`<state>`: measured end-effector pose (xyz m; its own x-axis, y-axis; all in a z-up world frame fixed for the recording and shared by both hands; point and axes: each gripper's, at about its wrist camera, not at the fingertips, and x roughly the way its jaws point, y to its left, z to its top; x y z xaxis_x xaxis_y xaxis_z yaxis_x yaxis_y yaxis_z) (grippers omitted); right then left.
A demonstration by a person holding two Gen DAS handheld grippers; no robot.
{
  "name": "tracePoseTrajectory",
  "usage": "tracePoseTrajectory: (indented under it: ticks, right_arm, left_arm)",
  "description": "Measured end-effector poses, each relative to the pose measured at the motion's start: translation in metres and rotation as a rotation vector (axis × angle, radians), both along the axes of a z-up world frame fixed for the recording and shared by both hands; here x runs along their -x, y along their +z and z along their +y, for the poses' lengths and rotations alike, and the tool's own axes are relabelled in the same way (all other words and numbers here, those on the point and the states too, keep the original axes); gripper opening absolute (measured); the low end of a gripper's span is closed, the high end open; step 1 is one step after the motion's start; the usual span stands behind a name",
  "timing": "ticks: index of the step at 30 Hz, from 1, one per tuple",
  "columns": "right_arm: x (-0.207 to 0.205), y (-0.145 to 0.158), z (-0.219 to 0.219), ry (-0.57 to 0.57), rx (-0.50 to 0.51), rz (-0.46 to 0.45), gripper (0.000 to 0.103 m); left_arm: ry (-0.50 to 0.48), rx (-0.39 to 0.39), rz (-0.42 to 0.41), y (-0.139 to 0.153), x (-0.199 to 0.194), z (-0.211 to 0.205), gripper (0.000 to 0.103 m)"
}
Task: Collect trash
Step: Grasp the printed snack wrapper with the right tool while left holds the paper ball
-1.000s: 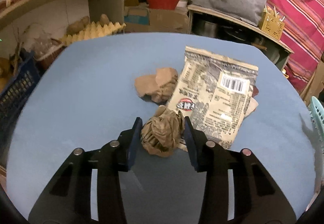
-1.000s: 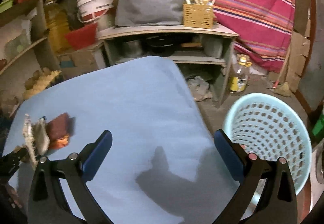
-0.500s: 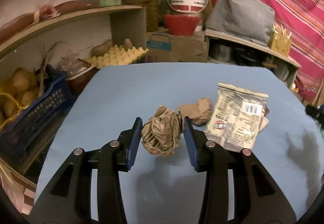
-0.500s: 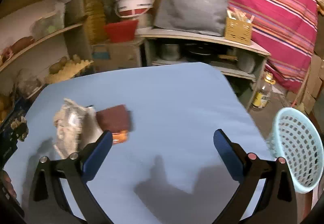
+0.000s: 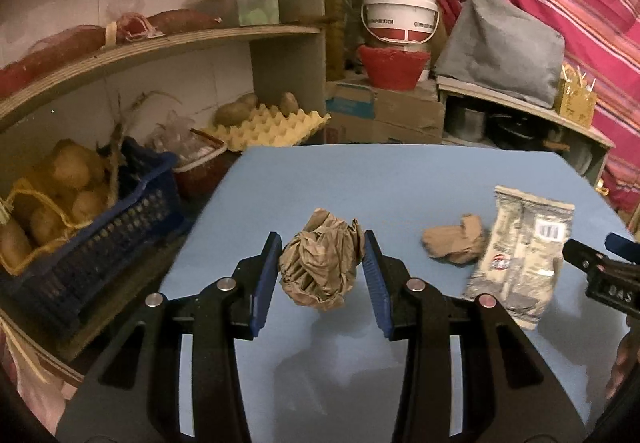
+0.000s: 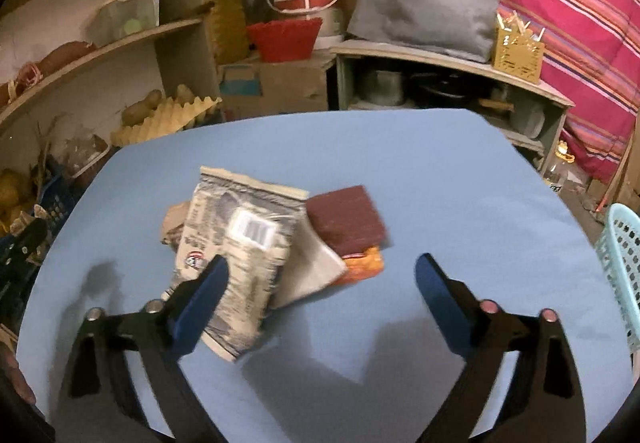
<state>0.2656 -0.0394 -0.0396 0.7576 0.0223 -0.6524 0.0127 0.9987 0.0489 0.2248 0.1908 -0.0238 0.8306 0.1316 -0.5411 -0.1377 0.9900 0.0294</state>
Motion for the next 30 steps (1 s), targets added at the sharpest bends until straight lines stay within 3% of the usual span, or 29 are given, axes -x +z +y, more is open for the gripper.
tracePoseTrajectory:
  ticks: [7,11,18,24,30]
  right_arm:
    - [-0.016,-0.007,0.015,0.010,0.011,0.015,0.081]
    - [-0.024,-0.013,0.012,0.028,-0.029,0.049,0.058]
    - [-0.024,-0.013,0.013,0.071,-0.068,0.042,0.018]
    - [-0.016,-0.002,0.006,0.098,-0.094,0.016,0.008]
    - [-0.004,0.018,-0.015,0.114,-0.115,-0.036,0.006]
  left_arm:
    - [0.019,0.041,0.032,-0.010,-0.002,0.025,0.040]
    - [0.030,0.075,0.025,-0.008,-0.002,0.033,0.040]
    - [0.017,0.050,0.030,-0.009,-0.002,0.021,0.040]
    - [0.013,0.056,0.034,-0.003,-0.001,0.013,0.040]
    - [0.013,0.047,0.016,0.009,0.002,-0.001,0.040]
